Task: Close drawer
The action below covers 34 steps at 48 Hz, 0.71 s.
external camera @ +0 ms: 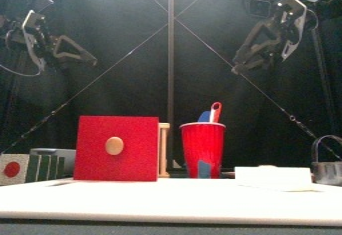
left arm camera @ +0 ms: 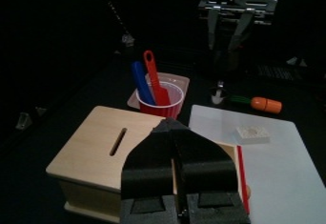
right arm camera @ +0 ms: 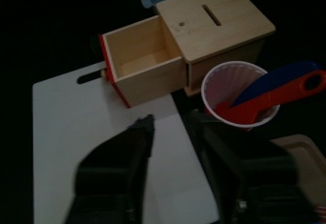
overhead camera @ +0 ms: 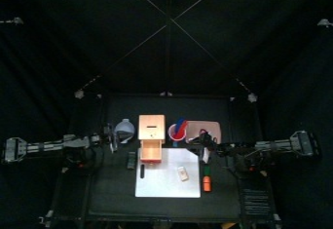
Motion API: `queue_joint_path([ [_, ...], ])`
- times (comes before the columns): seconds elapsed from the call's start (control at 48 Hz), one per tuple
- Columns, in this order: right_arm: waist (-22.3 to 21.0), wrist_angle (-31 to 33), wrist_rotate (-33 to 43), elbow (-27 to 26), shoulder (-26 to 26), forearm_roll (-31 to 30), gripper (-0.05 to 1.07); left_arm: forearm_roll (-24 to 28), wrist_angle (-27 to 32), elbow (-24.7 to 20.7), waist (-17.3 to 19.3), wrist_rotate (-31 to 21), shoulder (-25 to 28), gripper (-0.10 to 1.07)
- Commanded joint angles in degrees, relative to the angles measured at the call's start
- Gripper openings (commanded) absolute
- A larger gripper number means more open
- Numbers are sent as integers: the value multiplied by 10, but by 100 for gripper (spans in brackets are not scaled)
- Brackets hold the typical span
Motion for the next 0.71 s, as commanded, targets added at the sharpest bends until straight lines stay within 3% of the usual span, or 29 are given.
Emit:
queue_joint_path([
  [0.0,2,-3,0,-8,-8,1,59,0,-3,-24,2,0,2,11],
  [0.167,5,-21,-1,-9,-5,-4,35,-26,19,-52,21,-7,27,11],
  [0.312,8,-62,0,-18,4,-7,23,-82,149,-127,70,-4,69,11],
  [0.5,14,-115,0,-32,40,-7,20,-54,263,-221,123,4,123,11],
  [0.688,28,-133,1,-59,111,-5,20,-26,362,-307,161,6,184,11],
])
